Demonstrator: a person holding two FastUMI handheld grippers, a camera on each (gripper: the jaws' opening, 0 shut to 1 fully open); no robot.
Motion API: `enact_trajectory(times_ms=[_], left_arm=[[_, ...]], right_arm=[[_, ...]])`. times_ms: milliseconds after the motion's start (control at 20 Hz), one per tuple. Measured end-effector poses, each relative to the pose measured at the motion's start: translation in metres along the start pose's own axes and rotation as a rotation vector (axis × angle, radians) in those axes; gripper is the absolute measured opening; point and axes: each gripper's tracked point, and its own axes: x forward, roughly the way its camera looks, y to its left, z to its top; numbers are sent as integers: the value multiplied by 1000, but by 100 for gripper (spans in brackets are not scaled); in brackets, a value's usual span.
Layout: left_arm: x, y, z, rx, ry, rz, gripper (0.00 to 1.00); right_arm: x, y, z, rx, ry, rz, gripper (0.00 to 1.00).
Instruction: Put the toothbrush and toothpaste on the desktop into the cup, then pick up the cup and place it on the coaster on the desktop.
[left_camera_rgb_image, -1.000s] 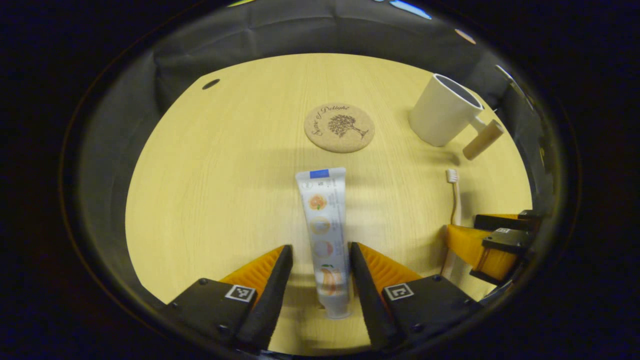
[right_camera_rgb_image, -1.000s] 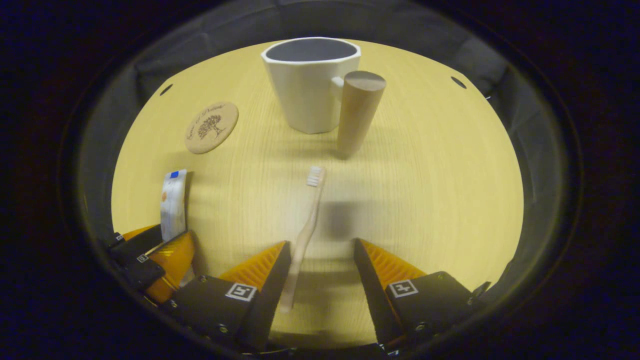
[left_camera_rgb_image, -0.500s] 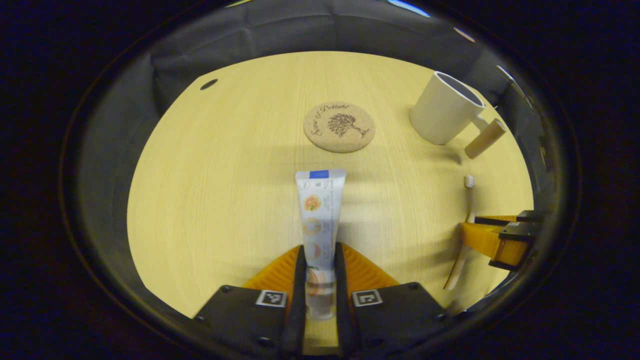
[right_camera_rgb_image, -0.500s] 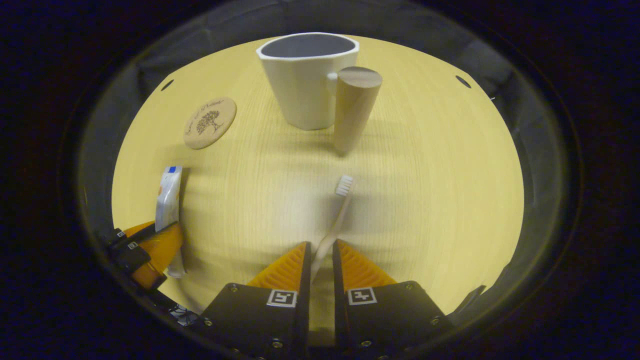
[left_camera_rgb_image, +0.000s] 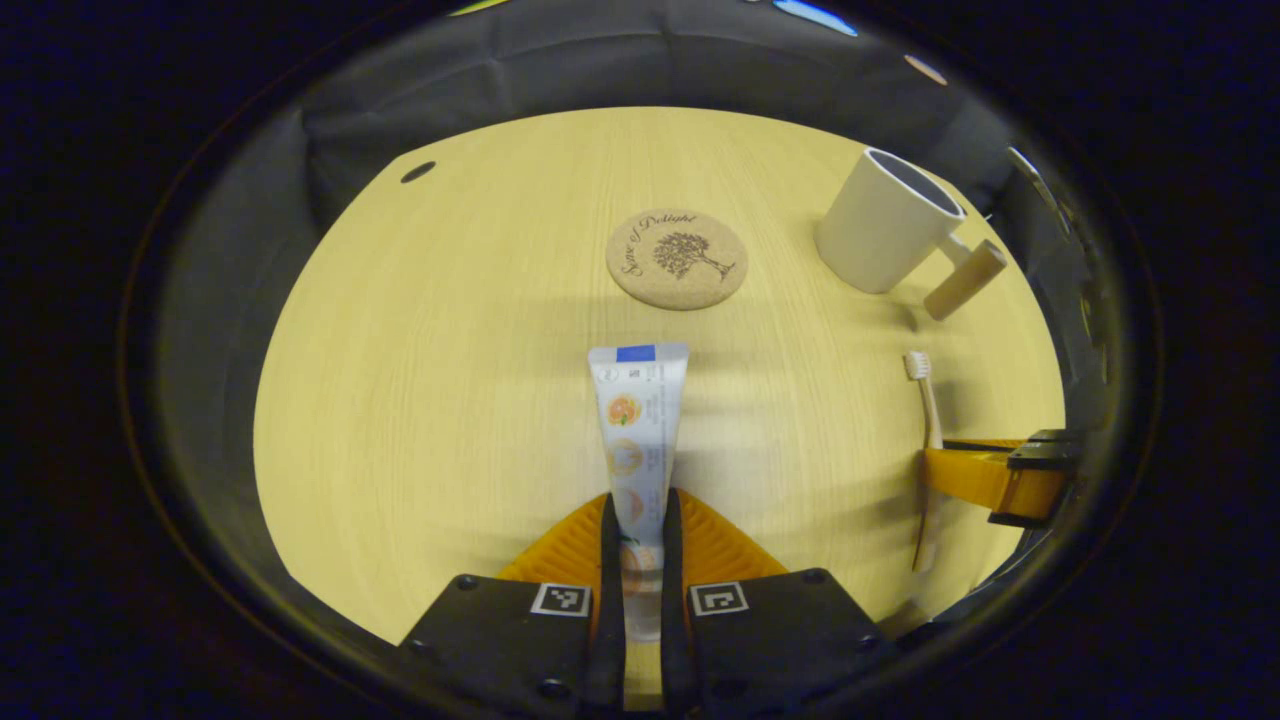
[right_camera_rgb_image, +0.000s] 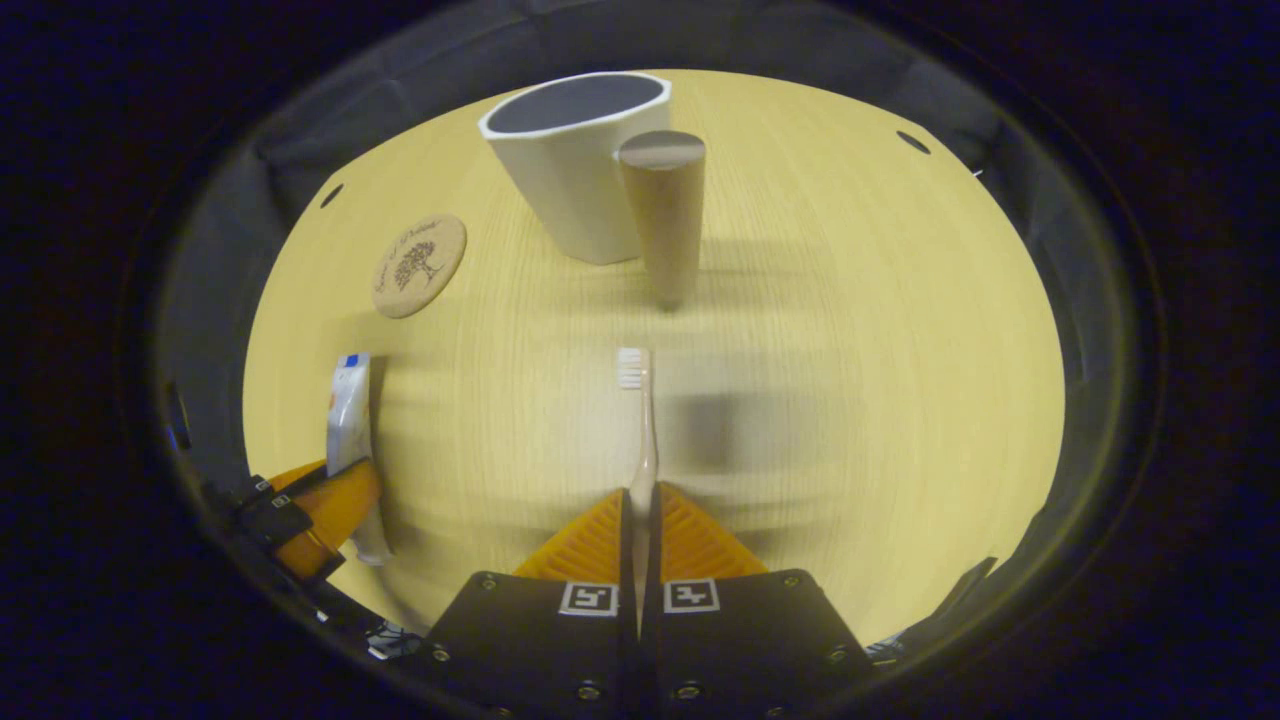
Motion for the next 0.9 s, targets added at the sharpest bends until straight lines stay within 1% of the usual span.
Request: enact_trajectory(times_ms=[100,300,450,700,900], left_arm=[[-5,3,3,4,-21,4,22],[-14,3,12,13,-56,9,22],[-20,4,15,-1,-67,2,22],[-24,5,16,-30,-71,0,22],[-27,6,14,-44,-71,1,22]], right_arm=[[-5,-2,-2,11,-14,13,2],[-31,-1,-3,-9,-54,48,2],[-58,9,8,-32,-122,88,3],[-98,30,55,29,-231,181,2],[-120,33,110,94,-320,227,3]])
